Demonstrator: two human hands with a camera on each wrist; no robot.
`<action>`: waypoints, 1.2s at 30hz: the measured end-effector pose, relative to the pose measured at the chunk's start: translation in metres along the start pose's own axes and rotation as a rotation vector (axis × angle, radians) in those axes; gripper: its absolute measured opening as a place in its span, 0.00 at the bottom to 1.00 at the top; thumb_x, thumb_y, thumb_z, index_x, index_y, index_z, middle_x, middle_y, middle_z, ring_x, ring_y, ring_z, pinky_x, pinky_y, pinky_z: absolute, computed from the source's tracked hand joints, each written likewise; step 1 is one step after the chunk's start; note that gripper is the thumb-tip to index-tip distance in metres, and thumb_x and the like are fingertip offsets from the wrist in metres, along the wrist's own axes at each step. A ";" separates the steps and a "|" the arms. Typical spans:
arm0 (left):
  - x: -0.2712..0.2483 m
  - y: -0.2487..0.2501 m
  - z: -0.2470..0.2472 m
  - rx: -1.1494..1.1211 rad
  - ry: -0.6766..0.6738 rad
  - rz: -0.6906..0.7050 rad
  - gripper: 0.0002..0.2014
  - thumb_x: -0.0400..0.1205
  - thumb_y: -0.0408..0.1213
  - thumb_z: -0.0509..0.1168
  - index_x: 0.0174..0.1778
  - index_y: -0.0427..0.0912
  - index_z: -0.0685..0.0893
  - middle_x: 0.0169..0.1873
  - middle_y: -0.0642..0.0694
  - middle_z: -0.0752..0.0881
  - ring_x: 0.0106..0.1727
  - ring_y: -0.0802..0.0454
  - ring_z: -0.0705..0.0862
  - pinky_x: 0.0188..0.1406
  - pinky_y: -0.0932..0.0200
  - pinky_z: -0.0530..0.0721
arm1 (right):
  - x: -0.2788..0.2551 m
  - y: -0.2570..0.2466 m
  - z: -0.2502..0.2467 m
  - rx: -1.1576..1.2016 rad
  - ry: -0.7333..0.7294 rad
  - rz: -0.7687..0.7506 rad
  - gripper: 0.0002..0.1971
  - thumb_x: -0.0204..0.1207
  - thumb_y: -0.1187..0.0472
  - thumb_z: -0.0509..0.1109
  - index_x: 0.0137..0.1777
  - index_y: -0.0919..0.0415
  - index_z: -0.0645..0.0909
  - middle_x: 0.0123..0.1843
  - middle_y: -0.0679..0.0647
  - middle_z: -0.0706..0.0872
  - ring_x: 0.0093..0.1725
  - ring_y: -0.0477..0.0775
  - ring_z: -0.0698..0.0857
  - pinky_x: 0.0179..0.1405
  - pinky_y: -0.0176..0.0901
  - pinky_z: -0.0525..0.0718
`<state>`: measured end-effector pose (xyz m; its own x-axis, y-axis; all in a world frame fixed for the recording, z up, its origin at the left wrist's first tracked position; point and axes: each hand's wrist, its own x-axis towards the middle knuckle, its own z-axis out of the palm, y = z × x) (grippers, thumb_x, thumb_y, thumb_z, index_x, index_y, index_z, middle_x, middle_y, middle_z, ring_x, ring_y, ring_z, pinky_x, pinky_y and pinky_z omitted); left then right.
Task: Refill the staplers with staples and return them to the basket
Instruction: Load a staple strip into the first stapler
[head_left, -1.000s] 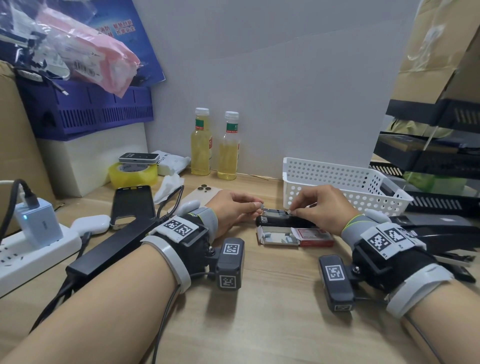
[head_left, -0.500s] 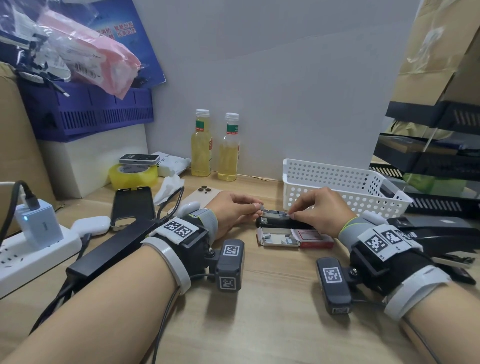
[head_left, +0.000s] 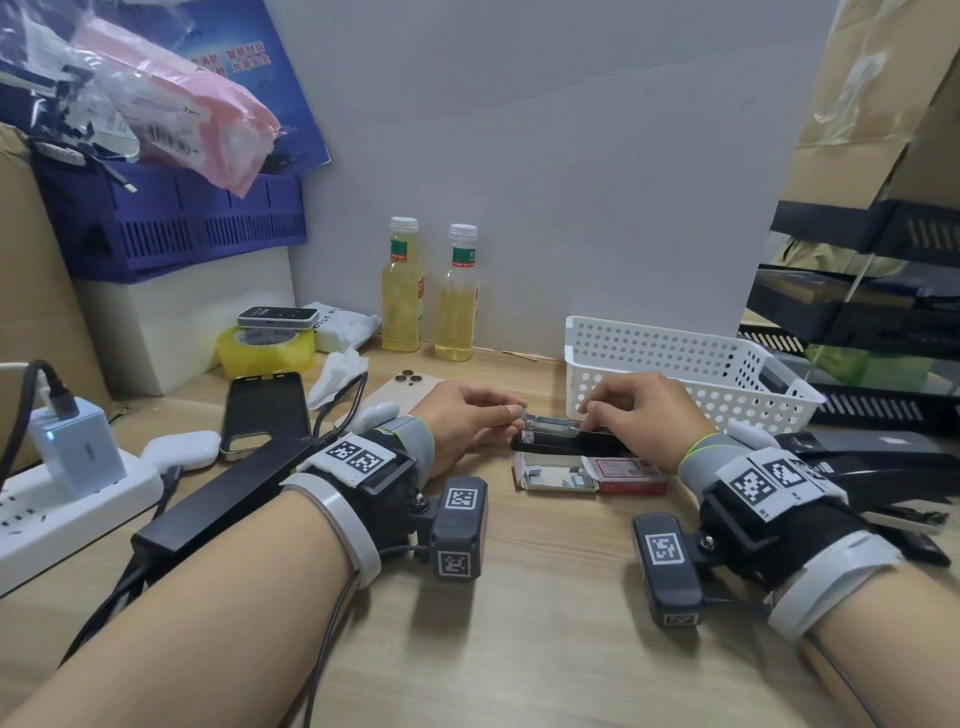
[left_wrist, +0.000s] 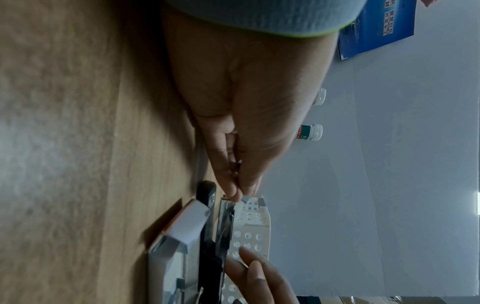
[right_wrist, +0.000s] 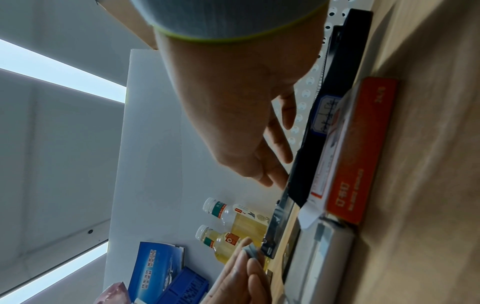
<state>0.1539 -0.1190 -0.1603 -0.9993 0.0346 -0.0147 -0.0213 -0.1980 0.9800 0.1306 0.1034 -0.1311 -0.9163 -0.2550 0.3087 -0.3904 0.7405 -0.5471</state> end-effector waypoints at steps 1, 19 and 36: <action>0.000 0.000 0.000 -0.003 -0.004 0.001 0.09 0.79 0.20 0.70 0.54 0.26 0.88 0.44 0.35 0.90 0.44 0.47 0.90 0.48 0.62 0.90 | 0.000 0.000 0.000 0.004 -0.007 -0.006 0.09 0.78 0.59 0.69 0.40 0.50 0.90 0.35 0.38 0.93 0.35 0.28 0.83 0.35 0.30 0.74; -0.009 0.006 0.002 -0.154 -0.152 -0.027 0.07 0.79 0.20 0.69 0.52 0.29 0.84 0.38 0.36 0.91 0.38 0.48 0.93 0.37 0.63 0.90 | -0.003 -0.014 0.010 0.381 -0.144 -0.309 0.08 0.73 0.63 0.80 0.51 0.54 0.91 0.40 0.54 0.92 0.41 0.47 0.88 0.50 0.48 0.86; -0.009 0.005 0.001 -0.151 -0.208 -0.034 0.08 0.80 0.23 0.68 0.54 0.25 0.85 0.40 0.33 0.90 0.36 0.50 0.91 0.38 0.66 0.90 | 0.010 0.022 -0.003 0.225 0.044 0.011 0.04 0.72 0.60 0.80 0.45 0.55 0.90 0.39 0.53 0.93 0.42 0.54 0.91 0.48 0.51 0.91</action>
<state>0.1624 -0.1191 -0.1555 -0.9704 0.2414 0.0090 -0.0752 -0.3370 0.9385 0.1130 0.1187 -0.1375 -0.9178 -0.2170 0.3326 -0.3950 0.5842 -0.7090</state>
